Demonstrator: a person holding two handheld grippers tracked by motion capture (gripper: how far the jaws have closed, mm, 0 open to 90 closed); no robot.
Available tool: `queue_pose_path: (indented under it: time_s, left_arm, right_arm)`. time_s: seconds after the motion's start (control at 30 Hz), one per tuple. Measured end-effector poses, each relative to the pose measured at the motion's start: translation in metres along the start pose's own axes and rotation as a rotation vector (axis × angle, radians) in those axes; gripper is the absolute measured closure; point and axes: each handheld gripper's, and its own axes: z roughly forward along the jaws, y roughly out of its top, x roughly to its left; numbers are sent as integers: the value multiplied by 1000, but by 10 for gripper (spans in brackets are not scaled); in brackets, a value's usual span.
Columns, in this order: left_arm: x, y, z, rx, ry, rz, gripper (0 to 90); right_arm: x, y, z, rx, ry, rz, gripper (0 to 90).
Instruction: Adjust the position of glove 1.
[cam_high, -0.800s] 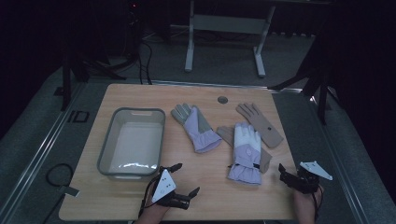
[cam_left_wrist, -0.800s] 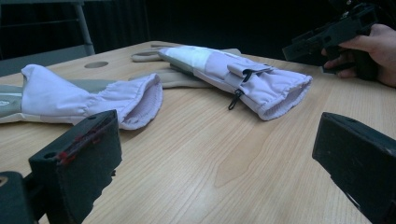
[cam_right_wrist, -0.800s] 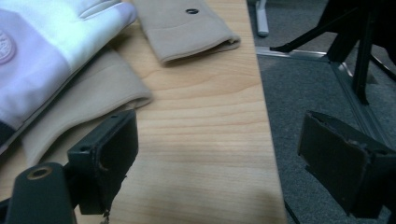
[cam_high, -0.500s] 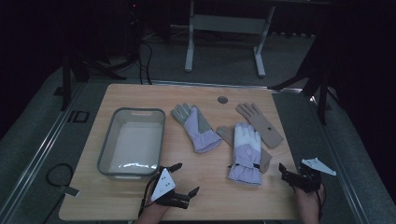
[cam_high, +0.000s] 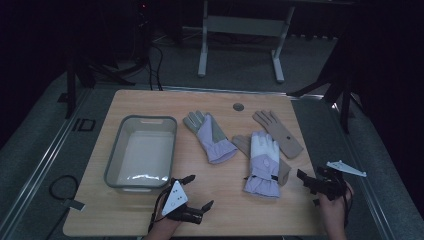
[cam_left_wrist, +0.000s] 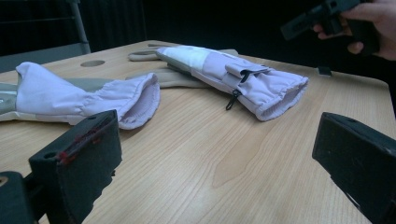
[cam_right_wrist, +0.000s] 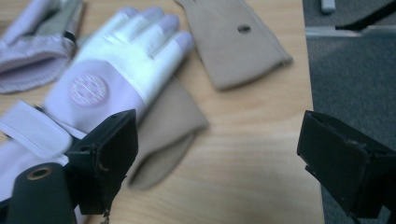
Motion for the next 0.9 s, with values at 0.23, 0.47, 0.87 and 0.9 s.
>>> queue_pose_path:
  time_s: [0.23, 0.47, 0.87, 0.9]
  left_arm:
    - [0, 0, 0, 0, -4, -1, 12]
    - [0, 0, 0, 1, -6, 3, 12]
    - [1, 0, 0, 0, -10, -1, 12]
    - [1, 0, 0, 0, -10, -1, 12]
  right_arm:
    - [18, 30, -3, -9, -15, -92, 120]
    - [36, 49, 2, -8, 17, -108, 108]
    - [83, 91, 17, 2, 119, -217, 105]
    - [83, 91, 17, 2, 119, -217, 105]
